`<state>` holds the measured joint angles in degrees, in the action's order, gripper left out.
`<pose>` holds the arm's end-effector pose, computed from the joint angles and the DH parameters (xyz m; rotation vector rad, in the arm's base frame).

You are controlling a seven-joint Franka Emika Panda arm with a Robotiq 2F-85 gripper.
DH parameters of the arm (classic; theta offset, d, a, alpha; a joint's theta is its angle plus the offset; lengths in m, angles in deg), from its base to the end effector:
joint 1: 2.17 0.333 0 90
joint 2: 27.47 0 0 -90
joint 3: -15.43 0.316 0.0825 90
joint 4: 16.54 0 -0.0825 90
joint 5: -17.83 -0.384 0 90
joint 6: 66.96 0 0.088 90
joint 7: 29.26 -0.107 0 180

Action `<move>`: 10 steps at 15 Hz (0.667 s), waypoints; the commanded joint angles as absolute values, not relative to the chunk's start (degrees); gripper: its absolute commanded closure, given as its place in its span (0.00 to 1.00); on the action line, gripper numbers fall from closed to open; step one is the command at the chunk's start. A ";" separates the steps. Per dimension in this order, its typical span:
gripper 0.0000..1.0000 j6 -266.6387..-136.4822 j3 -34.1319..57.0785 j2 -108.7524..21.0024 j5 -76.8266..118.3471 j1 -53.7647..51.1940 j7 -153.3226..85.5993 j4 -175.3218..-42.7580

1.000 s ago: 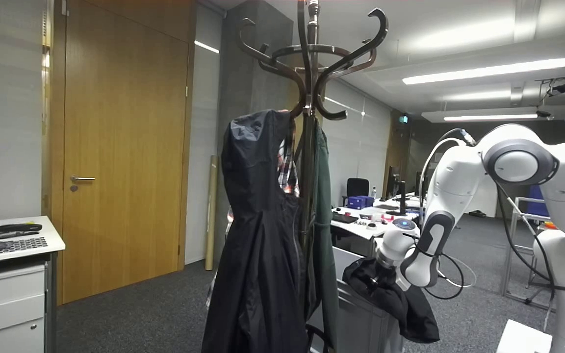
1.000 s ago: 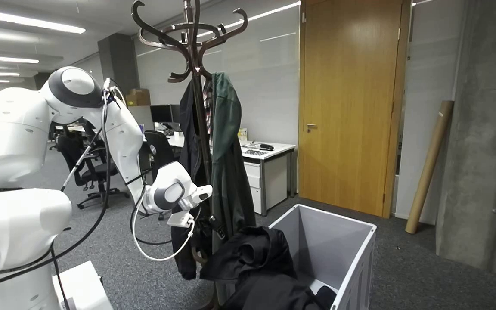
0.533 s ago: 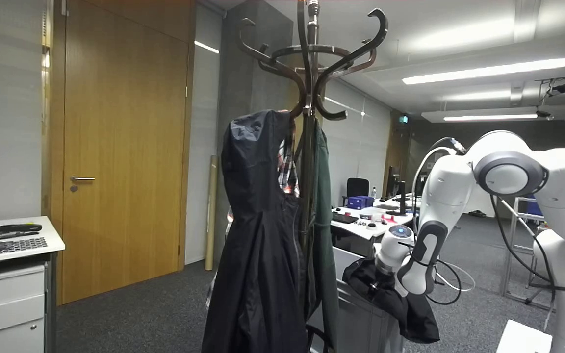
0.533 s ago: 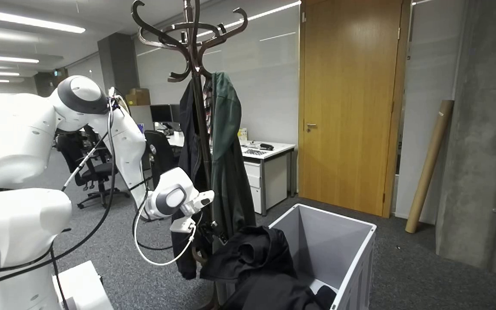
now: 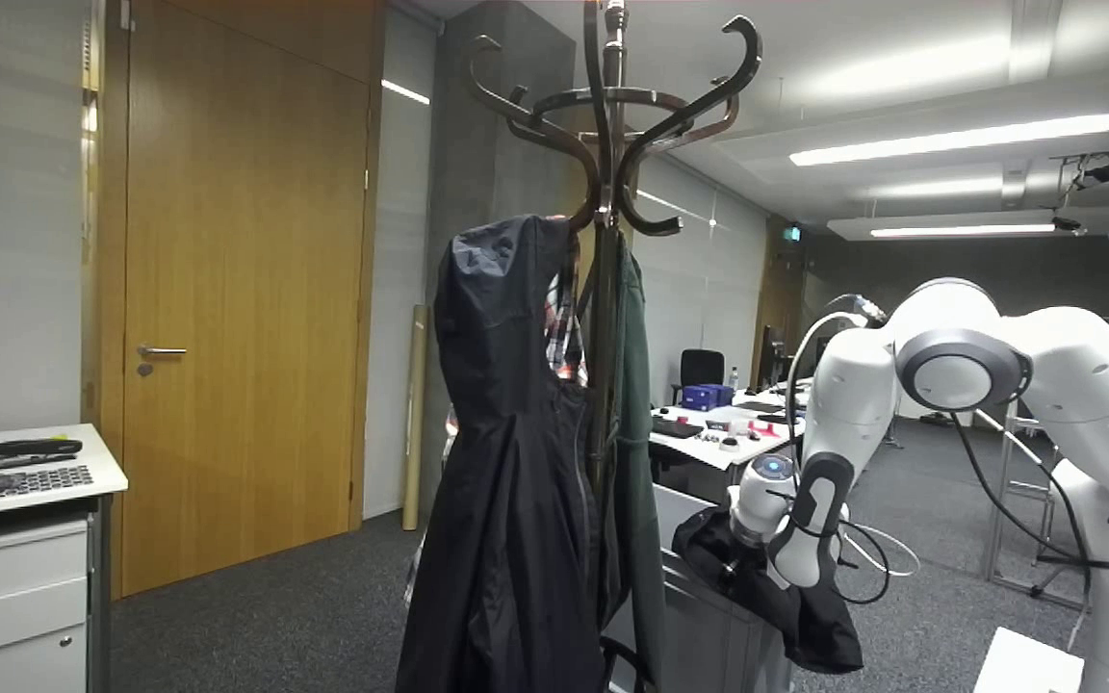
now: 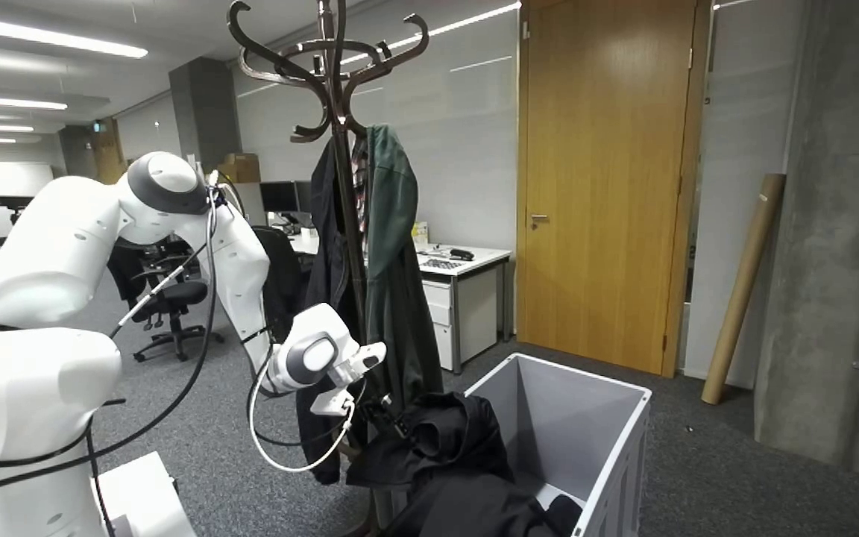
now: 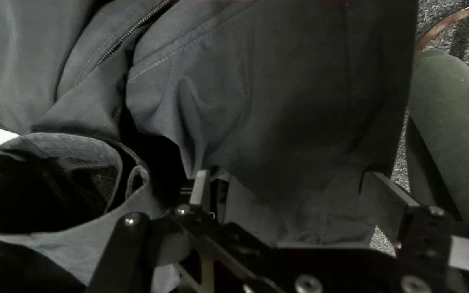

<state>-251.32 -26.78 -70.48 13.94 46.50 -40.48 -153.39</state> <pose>0.5083 0.0177 0.1233 2.6974 0.0734 0.4663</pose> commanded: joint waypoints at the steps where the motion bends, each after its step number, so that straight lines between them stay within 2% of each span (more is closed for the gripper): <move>1: 0.00 -250.87 -23.96 -71.82 13.18 42.20 -38.86 -150.27; 10: 0.00 -250.81 -18.97 -70.30 14.28 38.47 -37.75 -149.15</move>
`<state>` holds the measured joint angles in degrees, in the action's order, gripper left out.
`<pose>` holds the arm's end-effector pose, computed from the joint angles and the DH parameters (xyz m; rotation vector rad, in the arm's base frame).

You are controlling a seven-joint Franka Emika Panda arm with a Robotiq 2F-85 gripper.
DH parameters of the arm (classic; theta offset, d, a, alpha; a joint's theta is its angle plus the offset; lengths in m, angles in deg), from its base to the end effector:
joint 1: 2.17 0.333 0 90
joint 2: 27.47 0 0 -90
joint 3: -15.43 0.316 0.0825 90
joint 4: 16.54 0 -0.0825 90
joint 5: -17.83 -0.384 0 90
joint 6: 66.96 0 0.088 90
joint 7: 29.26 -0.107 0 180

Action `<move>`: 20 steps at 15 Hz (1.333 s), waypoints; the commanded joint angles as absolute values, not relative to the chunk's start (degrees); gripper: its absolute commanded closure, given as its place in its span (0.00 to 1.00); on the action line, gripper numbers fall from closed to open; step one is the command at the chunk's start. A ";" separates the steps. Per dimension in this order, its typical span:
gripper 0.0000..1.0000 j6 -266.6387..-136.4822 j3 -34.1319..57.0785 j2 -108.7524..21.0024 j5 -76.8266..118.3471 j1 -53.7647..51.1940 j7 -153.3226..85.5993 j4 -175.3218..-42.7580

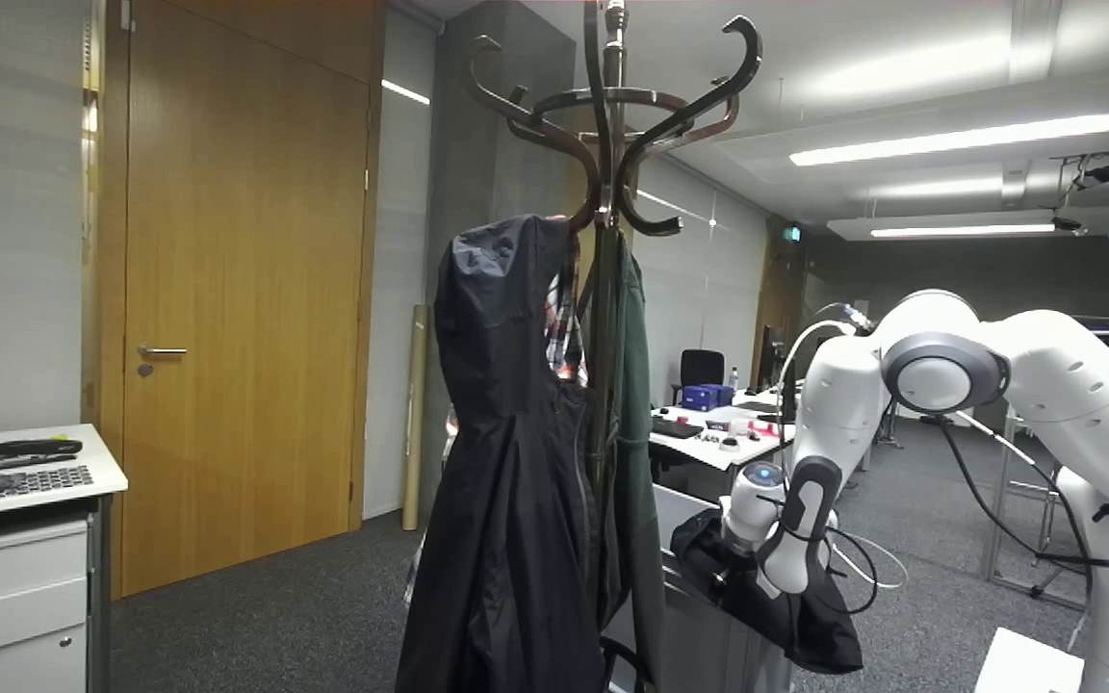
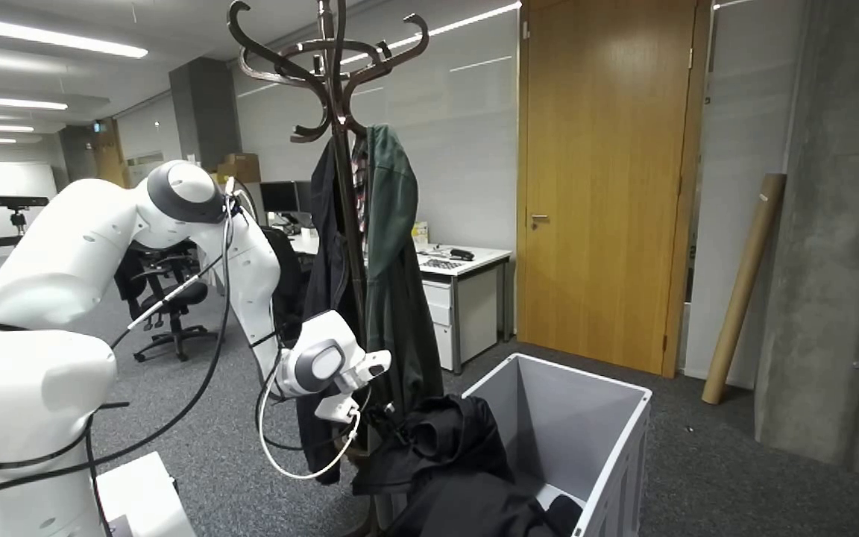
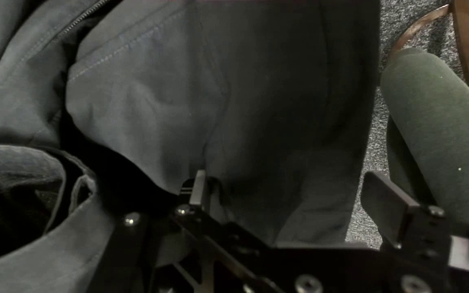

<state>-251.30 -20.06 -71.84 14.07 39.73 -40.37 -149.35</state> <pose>0.5214 0.0252 0.1016 2.7553 0.0665 0.4552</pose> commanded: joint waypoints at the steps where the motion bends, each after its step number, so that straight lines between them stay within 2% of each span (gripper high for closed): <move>1: 0.00 -250.69 -19.17 -70.80 14.22 38.72 -37.83 -148.85; 4: 0.00 -250.10 -20.74 -72.69 13.94 39.69 -38.24 -148.12; 5: 0.25 -250.45 -21.31 -73.43 13.95 39.85 -38.26 -147.92; 7: 0.33 -250.45 -21.78 -73.79 14.03 39.74 -38.10 -148.01; 15: 0.95 -250.38 -25.72 -73.84 14.22 41.53 -37.01 -149.18; 16: 0.99 -250.50 -27.08 -73.29 14.20 42.55 -36.87 -149.85; 18: 0.95 -250.76 -29.53 -72.34 14.06 44.30 -36.43 -151.08; 20: 0.95 -251.19 -32.03 -71.31 13.89 45.77 -36.29 -152.23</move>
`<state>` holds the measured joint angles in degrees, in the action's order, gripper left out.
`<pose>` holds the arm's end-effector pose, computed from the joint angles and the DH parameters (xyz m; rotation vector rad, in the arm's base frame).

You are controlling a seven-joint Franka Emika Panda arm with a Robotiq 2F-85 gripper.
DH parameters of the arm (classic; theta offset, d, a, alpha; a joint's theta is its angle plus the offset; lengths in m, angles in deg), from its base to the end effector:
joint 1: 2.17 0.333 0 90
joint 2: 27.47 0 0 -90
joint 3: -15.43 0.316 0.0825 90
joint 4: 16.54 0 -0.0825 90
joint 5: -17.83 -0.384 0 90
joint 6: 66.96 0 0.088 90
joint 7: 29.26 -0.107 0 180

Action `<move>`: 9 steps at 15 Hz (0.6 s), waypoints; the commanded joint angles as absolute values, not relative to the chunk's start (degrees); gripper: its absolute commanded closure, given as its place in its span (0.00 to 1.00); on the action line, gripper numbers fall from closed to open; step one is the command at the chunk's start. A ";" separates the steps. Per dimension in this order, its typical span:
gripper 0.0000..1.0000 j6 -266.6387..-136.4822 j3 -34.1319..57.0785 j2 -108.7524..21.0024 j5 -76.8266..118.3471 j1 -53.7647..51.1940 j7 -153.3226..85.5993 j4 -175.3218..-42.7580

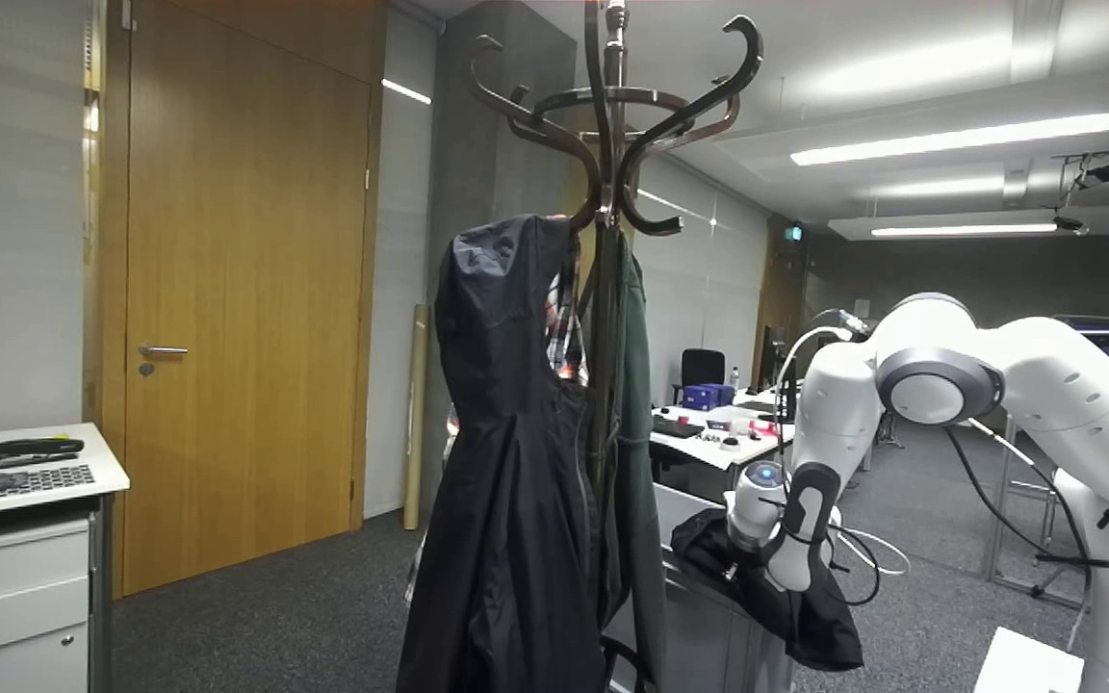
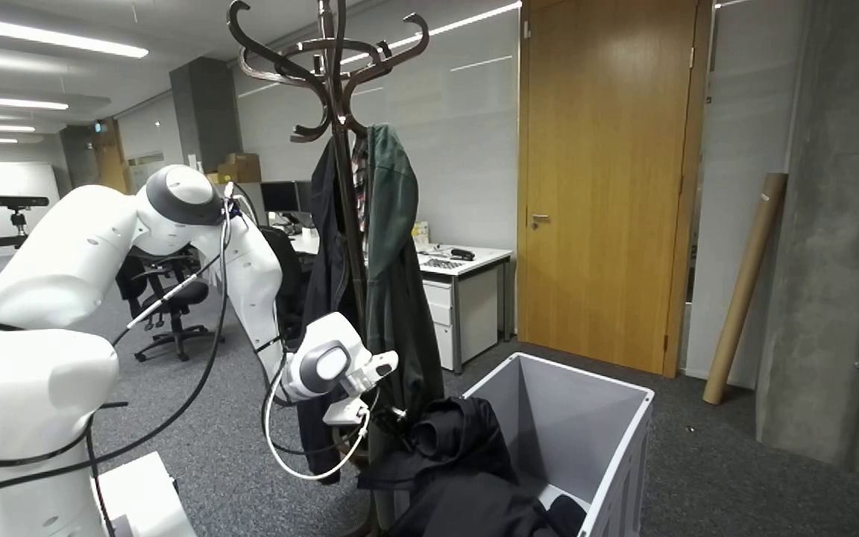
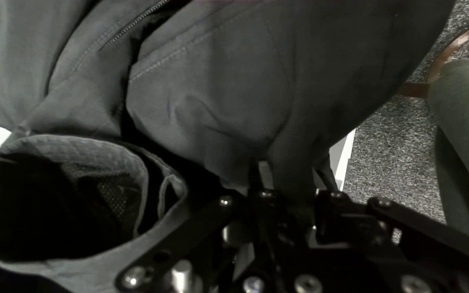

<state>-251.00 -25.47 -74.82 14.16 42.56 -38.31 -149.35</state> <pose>0.5232 -0.0031 0.1046 2.6630 0.1078 0.4305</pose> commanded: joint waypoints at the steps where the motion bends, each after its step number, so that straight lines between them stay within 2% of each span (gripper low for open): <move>1: 0.95 -251.21 -33.29 -70.53 13.86 46.28 -36.14 -152.82; 9: 0.95 -249.87 -37.73 -70.13 14.09 47.70 -36.04 -152.67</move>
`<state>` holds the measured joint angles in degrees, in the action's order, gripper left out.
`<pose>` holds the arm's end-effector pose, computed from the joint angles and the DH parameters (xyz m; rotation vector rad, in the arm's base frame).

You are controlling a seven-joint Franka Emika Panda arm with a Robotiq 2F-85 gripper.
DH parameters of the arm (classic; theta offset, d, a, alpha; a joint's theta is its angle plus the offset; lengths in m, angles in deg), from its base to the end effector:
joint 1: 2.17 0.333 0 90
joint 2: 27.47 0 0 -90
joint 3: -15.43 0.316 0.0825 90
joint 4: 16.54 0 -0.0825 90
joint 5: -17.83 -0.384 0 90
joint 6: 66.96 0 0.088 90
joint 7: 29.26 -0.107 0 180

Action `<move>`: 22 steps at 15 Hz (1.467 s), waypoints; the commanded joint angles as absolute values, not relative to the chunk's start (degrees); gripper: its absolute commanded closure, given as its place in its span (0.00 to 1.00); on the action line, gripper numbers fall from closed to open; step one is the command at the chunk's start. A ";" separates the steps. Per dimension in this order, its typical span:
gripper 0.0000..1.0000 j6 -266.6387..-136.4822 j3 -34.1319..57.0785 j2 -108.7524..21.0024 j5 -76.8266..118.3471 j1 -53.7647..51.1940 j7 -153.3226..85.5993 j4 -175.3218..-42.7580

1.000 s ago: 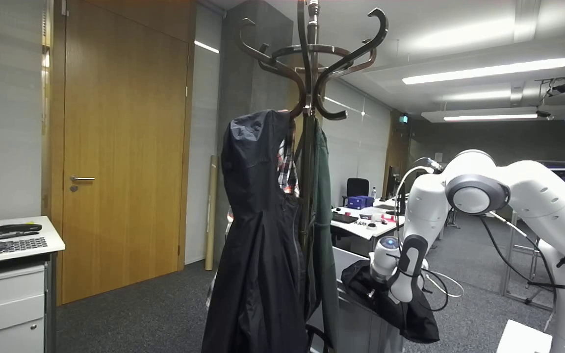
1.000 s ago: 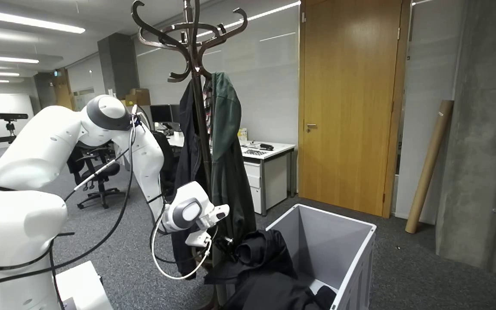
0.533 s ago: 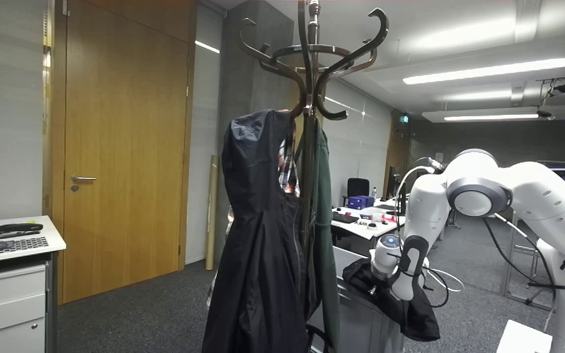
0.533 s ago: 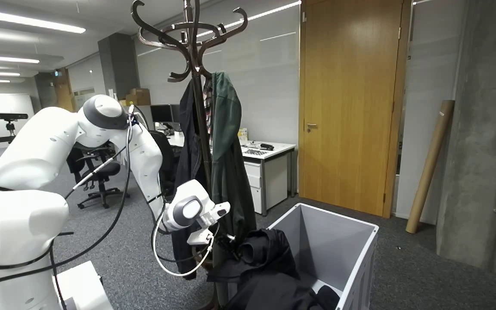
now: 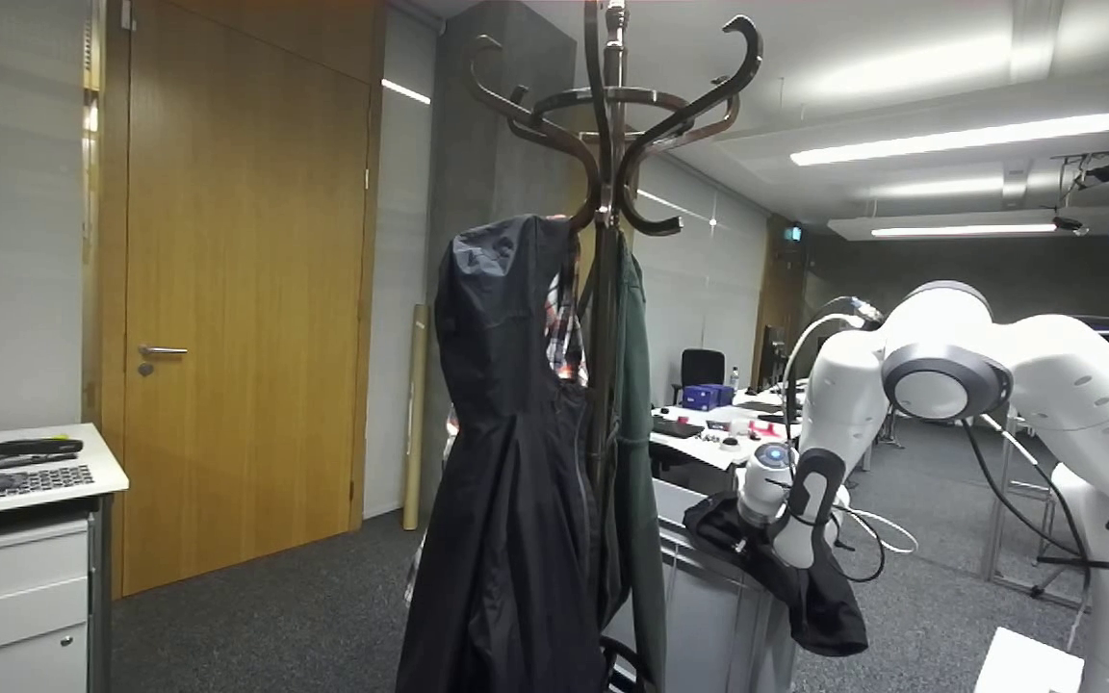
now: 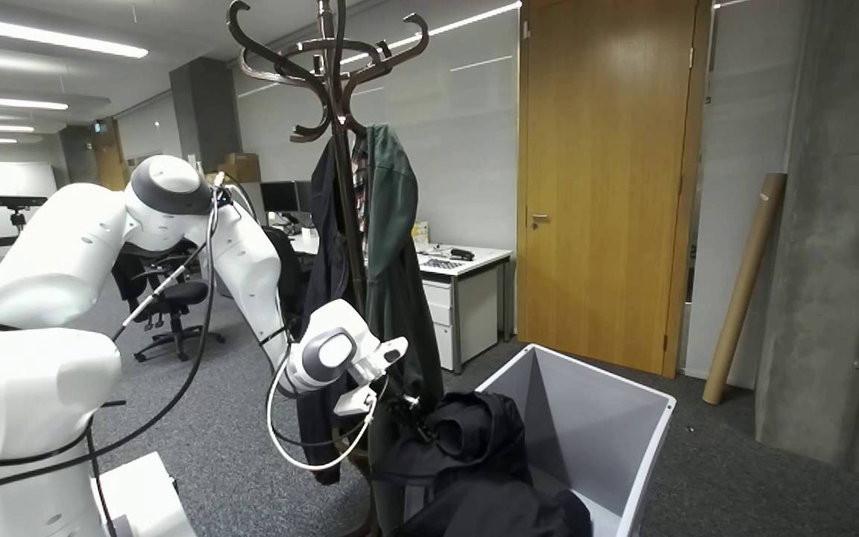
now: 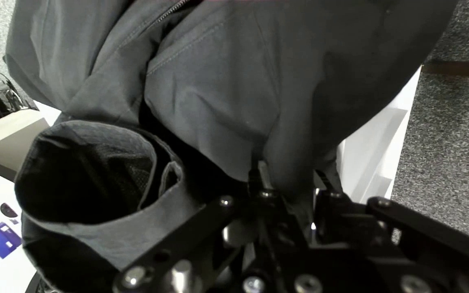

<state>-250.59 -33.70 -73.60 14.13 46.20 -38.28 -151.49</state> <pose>0.5253 -0.0420 0.1447 2.5828 0.0279 0.4707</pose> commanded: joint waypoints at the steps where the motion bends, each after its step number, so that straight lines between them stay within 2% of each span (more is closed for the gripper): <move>1: 0.95 -249.77 -37.74 -70.24 14.13 47.67 -36.09 -152.58; 2: 0.89 -249.55 -37.69 -70.22 14.16 47.65 -36.09 -152.56; 3: 0.56 -249.24 -37.67 -70.08 14.12 47.69 -36.20 -152.59; 4: 0.53 -249.32 -37.44 -69.83 14.40 47.43 -35.92 -152.63; 5: 0.82 -249.33 -37.49 -69.63 14.41 47.61 -35.93 -152.65; 8: 0.99 -248.84 -37.42 -69.28 14.65 48.32 -36.12 -152.56; 9: 1.00 -248.60 -37.47 -69.17 14.75 48.58 -36.21 -152.56; 10: 0.96 -248.45 -37.44 -69.15 14.90 48.63 -36.21 -152.57; 13: 0.98 -248.24 -37.45 -68.90 14.96 49.04 -36.22 -152.58; 14: 0.69 -248.03 -37.47 -68.43 14.92 49.22 -36.28 -152.61; 15: 0.72 -248.19 -38.06 -68.23 14.98 49.41 -36.18 -152.56; 16: 0.97 -248.78 -38.95 -68.44 15.08 49.67 -36.07 -152.54; 17: 0.95 -248.72 -39.51 -68.16 15.11 49.56 -36.05 -152.44; 19: 1.00 -248.74 -40.88 -68.17 15.04 49.68 -36.22 -152.26; 22: 1.00 -249.36 -42.44 -68.73 14.63 49.79 -36.79 -151.85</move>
<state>-248.89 -40.05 -70.19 14.27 49.07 -38.27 -151.31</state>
